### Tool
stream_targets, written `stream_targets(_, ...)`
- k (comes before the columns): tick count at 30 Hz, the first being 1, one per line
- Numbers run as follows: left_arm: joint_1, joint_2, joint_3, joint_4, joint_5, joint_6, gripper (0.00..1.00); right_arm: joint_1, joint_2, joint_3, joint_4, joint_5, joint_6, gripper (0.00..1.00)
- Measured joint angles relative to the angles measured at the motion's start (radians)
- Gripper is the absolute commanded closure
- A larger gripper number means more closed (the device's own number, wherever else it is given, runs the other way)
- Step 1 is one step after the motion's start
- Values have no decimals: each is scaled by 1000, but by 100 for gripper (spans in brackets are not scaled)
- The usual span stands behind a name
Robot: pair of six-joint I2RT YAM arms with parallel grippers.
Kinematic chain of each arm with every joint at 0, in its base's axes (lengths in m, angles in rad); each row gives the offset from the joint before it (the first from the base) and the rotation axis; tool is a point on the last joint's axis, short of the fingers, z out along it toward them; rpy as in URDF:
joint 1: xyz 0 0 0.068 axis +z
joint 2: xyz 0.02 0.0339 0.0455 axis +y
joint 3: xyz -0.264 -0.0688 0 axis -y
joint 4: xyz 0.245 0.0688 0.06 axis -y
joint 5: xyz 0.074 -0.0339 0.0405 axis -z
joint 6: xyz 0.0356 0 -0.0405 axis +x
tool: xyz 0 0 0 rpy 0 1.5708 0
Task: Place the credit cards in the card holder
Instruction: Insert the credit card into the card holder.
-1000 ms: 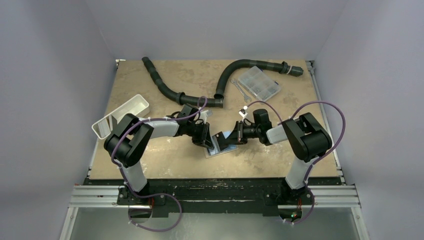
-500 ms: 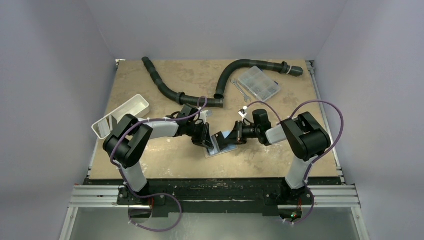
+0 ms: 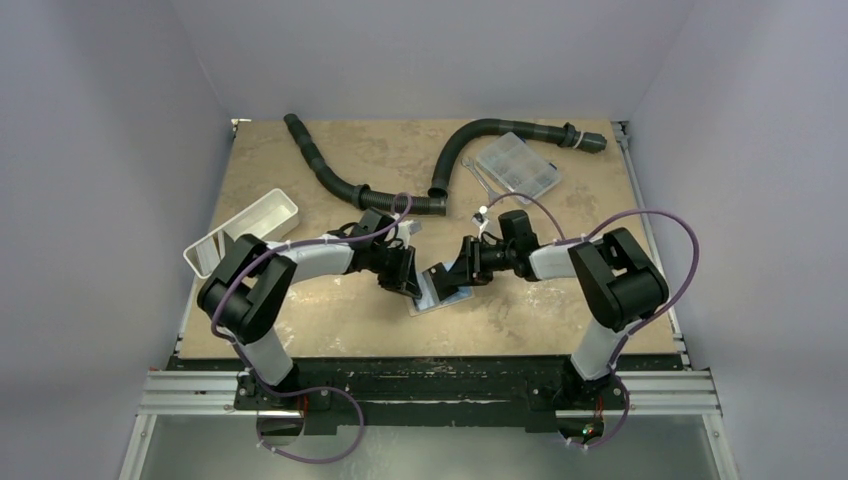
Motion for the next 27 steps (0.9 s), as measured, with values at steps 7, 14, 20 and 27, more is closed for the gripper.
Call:
stream_targets(7,0,-37,1,-65,-55,17,84,50,-38,82,-209,104,-129,52)
stream_targets(14,0,-54,2,-108,-132,14,86,120,-69,121,-298,231,-171,50)
stream_targets(20,0,-57,-37,-60,-143,-23,88,193,-84,127,-292,304,-175,42)
stream_targets(27,0,-61,-48,-39,-138,-38,89,241,-124,129,-317,378,-214,29)
